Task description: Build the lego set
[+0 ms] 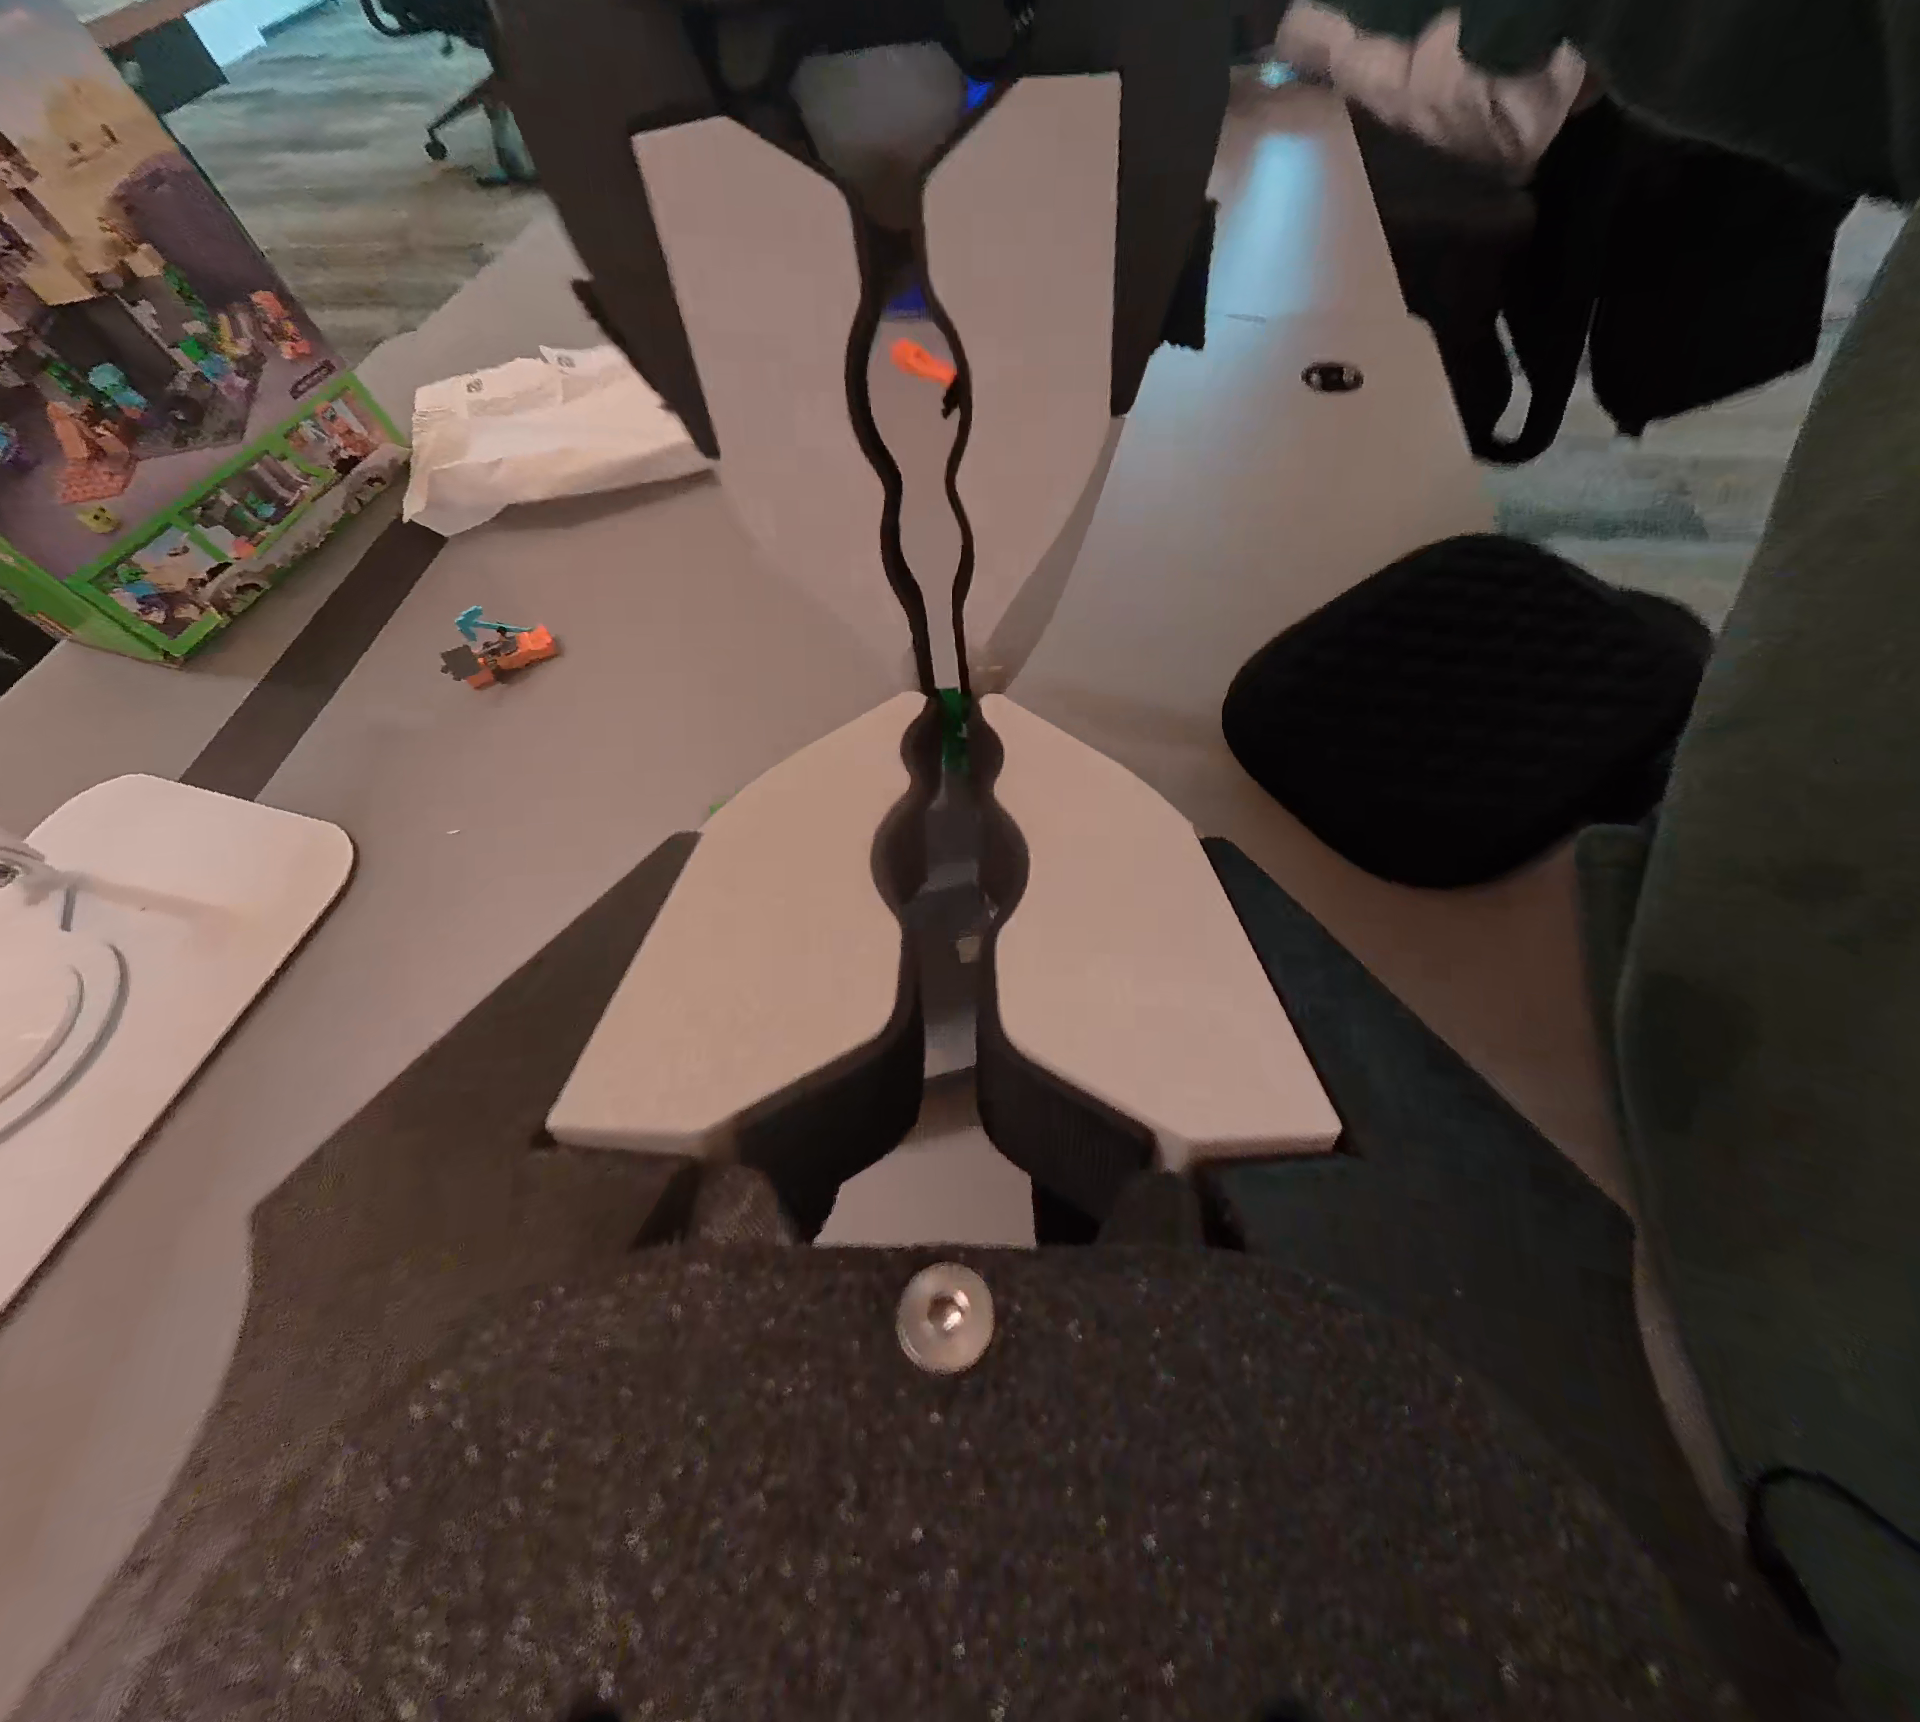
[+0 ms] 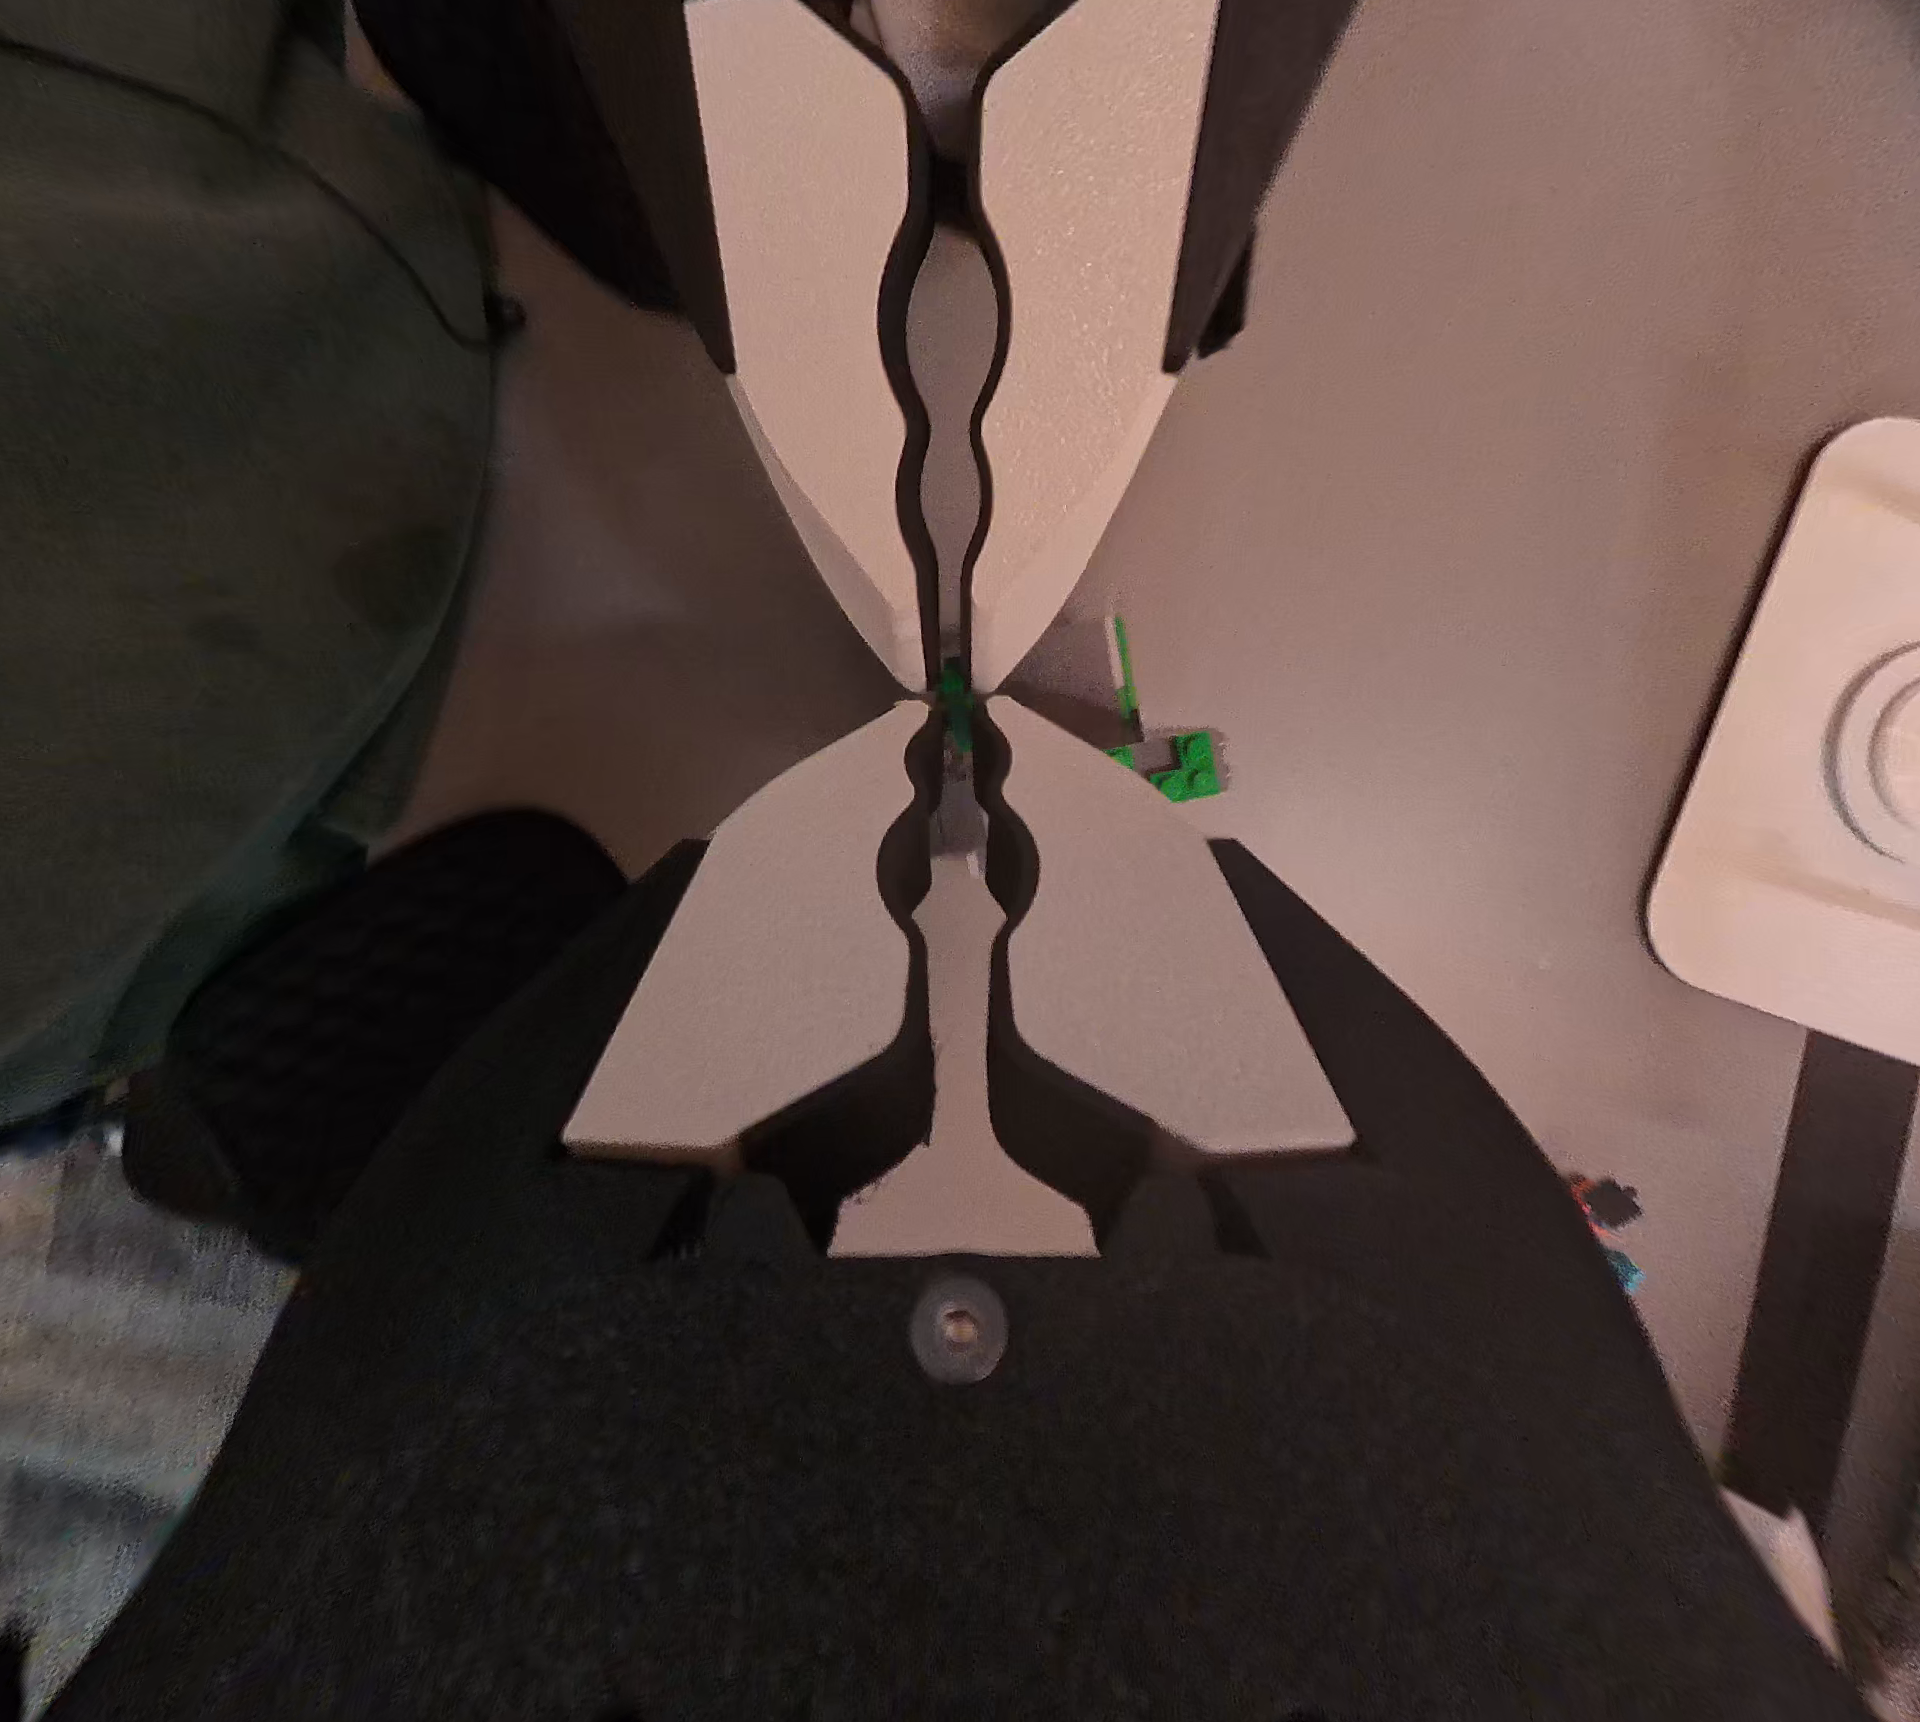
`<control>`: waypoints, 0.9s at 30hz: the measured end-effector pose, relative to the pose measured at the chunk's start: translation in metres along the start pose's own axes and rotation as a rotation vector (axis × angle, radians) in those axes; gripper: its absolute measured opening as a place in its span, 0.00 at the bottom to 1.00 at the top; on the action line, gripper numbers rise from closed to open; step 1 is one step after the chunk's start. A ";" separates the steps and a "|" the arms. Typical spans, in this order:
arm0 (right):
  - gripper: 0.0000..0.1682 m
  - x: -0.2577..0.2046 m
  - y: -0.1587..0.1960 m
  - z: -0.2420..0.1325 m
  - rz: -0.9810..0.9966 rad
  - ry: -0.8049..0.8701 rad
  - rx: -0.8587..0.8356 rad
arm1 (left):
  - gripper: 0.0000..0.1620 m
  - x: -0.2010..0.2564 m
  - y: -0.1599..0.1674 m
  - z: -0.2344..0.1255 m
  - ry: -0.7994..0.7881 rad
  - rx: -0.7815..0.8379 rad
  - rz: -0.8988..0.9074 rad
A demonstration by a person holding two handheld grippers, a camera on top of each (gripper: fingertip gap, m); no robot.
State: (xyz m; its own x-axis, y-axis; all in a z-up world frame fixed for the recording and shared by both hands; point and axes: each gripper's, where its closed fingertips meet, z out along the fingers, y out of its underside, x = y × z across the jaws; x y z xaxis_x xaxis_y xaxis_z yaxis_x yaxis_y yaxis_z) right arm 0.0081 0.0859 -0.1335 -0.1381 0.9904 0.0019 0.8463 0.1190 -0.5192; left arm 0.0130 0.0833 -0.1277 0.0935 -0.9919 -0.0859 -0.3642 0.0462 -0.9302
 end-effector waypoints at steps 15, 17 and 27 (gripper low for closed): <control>0.07 0.007 -0.031 -0.014 0.391 -0.124 0.923 | 0.03 -0.019 -0.029 -0.028 0.157 0.568 -0.534; 0.05 0.012 -0.032 -0.016 0.428 -0.130 0.973 | 0.02 -0.019 -0.029 -0.029 0.164 0.578 -0.548; 0.01 0.013 -0.015 -0.008 0.507 -0.199 0.801 | 0.08 -0.024 -0.010 -0.019 0.058 0.389 -0.343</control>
State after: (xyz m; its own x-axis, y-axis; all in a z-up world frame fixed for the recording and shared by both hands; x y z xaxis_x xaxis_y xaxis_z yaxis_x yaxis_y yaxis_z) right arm -0.0022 0.0971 -0.1184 0.0000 0.8725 -0.4886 0.2380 -0.4746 -0.8474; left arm -0.0030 0.1042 -0.1097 0.0916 -0.9621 0.2570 0.0507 -0.2533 -0.9661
